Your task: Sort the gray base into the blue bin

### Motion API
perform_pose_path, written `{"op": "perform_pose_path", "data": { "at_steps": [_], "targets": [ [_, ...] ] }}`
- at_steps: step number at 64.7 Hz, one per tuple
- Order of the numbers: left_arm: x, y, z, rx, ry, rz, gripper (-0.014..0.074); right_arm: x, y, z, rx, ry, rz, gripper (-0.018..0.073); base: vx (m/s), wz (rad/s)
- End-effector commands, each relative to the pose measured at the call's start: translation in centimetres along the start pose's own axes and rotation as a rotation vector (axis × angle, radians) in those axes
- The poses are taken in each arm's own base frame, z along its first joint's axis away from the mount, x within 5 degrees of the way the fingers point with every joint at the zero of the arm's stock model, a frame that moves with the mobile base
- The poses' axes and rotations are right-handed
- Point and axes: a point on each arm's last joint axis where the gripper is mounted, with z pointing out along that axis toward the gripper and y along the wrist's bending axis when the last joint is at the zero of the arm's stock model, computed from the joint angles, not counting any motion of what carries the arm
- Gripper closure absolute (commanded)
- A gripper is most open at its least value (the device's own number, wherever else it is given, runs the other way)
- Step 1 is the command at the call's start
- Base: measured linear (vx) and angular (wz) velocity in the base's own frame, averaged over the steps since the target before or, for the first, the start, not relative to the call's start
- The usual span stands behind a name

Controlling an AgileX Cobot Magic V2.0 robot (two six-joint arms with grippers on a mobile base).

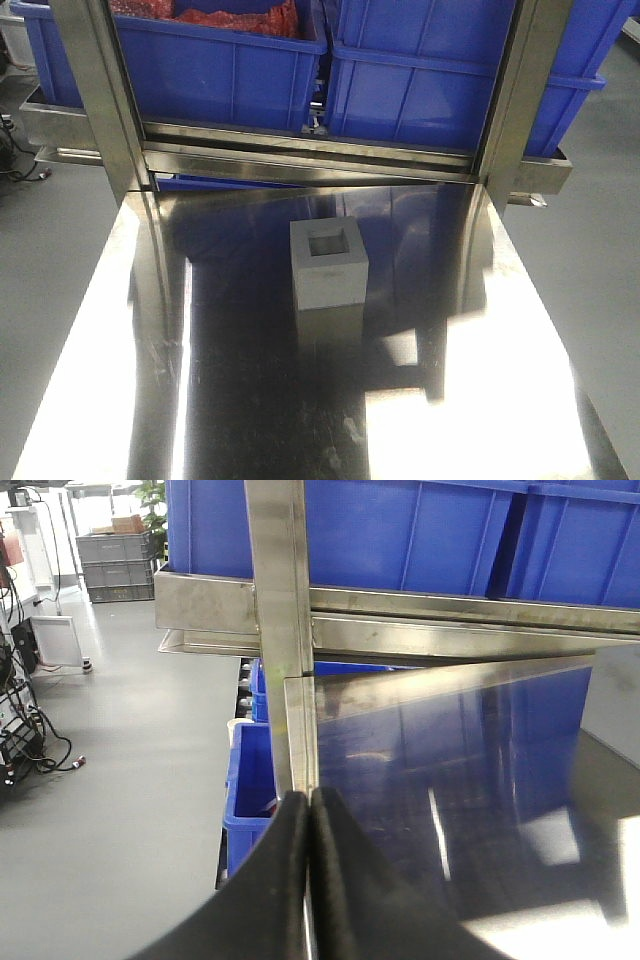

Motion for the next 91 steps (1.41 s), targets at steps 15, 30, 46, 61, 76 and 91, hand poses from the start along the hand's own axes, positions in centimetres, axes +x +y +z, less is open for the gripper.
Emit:
{"op": "perform_pose_path", "data": {
  "at_steps": [15,30,46,61,76,91],
  "targets": [
    [-1.4,0.0,-0.3,-0.004,-0.108,-0.008,0.0594,-0.7,0.0,0.0,0.001,-0.073,-0.014,0.0564,0.0,0.0],
    [-1.4,0.0,-0.3,-0.004,-0.108,-0.008,0.0594,-0.7,0.0,0.0,0.001,-0.073,-0.014,0.0564,0.0,0.0],
    [-1.4,0.0,-0.3,-0.004,-0.108,-0.008,0.0594,-0.7,0.0,0.0,0.001,-0.073,-0.014,0.0564,0.0,0.0],
    [-1.4,0.0,-0.3,-0.003,-0.109,-0.008,0.0594,-0.7,0.0,0.0,0.001,-0.073,-0.014,0.0564,0.0,0.0],
    [-1.4,0.0,-0.3,-0.003,-0.11,-0.008,0.0594,-0.7,0.0,0.0,0.001,-0.073,-0.014,0.0564,0.0,0.0],
    [-3.4,0.0,-0.7,-0.002,-0.245,-0.03,0.0594,-0.7,0.0,0.0,0.001,-0.073,-0.014,0.0564,0.0,0.0]
  ]
}}
